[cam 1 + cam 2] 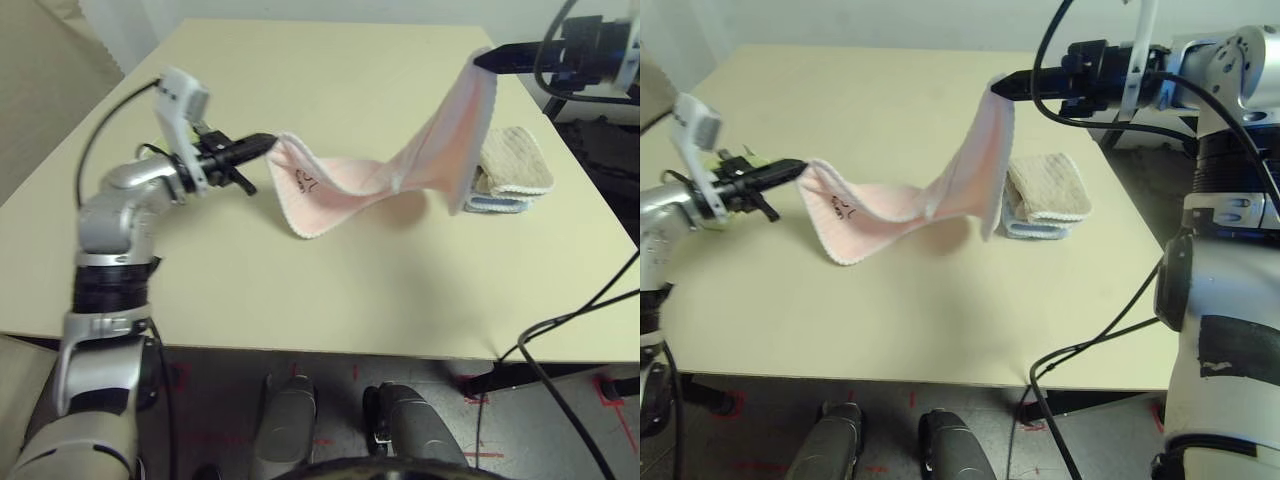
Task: Fold the towel and set it aside.
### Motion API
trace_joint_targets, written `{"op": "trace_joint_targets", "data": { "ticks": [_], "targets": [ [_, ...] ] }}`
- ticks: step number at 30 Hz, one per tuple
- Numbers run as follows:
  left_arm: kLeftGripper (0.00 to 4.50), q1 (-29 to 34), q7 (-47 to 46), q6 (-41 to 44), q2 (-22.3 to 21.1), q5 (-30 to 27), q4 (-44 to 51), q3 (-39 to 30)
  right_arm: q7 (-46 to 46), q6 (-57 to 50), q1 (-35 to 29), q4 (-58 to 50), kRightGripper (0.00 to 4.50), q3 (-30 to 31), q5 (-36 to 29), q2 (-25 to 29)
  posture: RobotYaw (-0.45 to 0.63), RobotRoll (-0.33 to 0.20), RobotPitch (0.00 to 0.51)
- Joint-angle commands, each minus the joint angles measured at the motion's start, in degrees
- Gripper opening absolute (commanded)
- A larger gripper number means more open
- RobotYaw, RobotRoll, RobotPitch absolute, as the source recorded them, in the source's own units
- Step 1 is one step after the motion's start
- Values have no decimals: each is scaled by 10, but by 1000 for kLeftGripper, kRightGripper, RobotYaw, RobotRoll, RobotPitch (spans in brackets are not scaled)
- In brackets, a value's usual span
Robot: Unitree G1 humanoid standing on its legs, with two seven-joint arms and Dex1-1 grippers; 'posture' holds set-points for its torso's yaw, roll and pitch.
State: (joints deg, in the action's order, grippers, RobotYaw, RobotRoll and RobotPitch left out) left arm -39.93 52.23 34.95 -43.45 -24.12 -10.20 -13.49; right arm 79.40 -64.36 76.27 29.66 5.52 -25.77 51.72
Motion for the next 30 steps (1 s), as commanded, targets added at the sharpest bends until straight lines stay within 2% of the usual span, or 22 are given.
{"op": "trace_joint_targets", "data": {
  "ticks": [1, 7, 16, 23, 30],
  "targets": [
    [43, -14, 21, -20, -36, 2, -54, -14, 31, 0, -5, 2, 0, -13, -19, 12, 61, 0, 124],
    [43, -66, 37, -48, -83, 2, -154, -30, 19, 42, -3, 61, 0, -53, -20, 5, 70, 0, 125],
    [43, -134, 47, -81, -122, 1, -306, -58, -12, 26, -13, 134, 0, -122, -34, 11, 63, 0, 125],
    [43, -125, 71, -111, -148, 16, -349, -47, -12, 24, -56, 124, 0, -129, -38, 23, 66, 0, 124],
    [43, -105, 96, -142, -146, 32, -345, -33, -26, 8, -66, 88, 0, -132, -55, 7, 78, 0, 121]
  ]
}}
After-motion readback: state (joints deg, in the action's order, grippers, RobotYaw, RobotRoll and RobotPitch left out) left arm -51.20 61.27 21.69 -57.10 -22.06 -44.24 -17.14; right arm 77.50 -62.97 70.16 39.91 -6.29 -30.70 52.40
